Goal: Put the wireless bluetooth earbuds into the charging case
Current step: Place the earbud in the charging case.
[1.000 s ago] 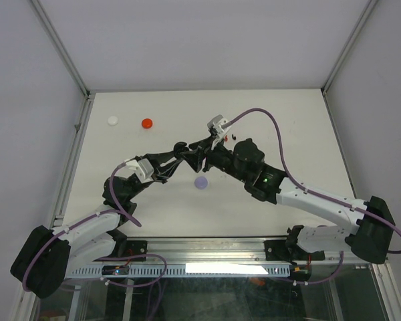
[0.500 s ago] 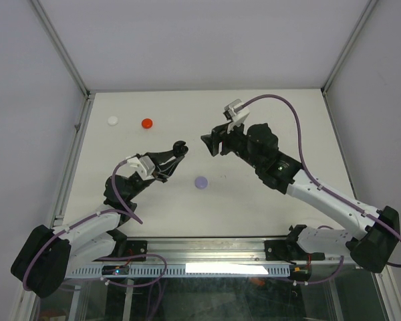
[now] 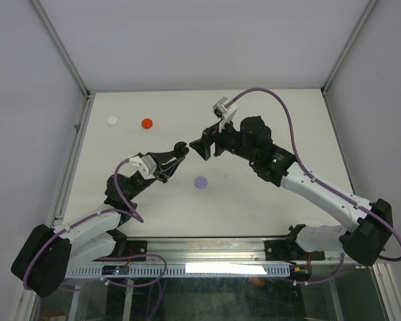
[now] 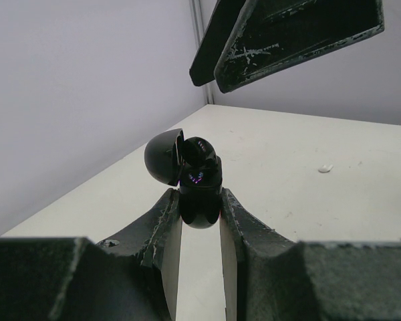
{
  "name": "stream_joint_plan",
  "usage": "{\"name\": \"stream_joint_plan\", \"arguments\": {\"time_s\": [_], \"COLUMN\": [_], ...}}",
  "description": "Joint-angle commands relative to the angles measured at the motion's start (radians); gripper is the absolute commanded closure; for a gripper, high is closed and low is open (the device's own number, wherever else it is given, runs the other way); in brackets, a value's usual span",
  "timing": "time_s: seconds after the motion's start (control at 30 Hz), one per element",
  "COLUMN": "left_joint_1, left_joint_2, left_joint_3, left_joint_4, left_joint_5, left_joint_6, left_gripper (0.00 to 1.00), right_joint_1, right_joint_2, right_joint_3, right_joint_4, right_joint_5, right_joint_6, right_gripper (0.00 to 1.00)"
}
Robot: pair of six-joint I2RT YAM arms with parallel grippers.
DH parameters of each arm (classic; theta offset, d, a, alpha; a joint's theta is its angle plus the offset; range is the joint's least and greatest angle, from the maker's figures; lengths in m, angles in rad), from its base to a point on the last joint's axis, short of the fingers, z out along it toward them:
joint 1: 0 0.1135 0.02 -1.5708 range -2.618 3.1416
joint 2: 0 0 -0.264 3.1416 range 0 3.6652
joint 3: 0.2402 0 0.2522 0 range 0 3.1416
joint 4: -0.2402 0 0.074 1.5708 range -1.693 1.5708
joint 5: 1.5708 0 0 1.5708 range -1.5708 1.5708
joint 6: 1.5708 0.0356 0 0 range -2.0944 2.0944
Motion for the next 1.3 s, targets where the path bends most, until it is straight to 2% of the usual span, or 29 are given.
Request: {"name": "stream_joint_plan", "arguments": {"time_s": [0.0,0.23,0.43,0.8,1.03,1.27], "left_joint_1": [0.004,0.004,0.004,0.004,0.003,0.003], "left_joint_2": [0.001,-0.004,-0.009,-0.024,-0.027,-0.024], "left_joint_3": [0.044,0.048,0.048,0.047,0.044,0.044], "left_joint_4": [0.014,-0.004,-0.007,-0.014,-0.011,-0.012], "left_joint_5": [0.008,0.014,0.027,0.028,0.015,-0.003], "left_joint_6": [0.002,0.027,0.045,0.063,0.067,0.060], "left_gripper": [1.00,1.00,1.00,1.00,1.00,1.00], "right_joint_1": [0.022,0.062,0.073,0.089,0.100,0.098], "right_joint_2": [0.026,0.071,0.116,0.156,0.175,0.140], "right_joint_3": [0.081,0.122,0.160,0.206,0.244,0.234], "right_joint_4": [0.016,-0.032,-0.073,-0.156,-0.223,-0.193], "right_joint_5": [-0.081,-0.027,0.108,0.227,0.280,0.262], "right_joint_6": [0.020,0.009,0.067,0.142,0.184,0.169], "right_gripper": [0.27,0.24,0.25,0.25,0.26,0.24]}}
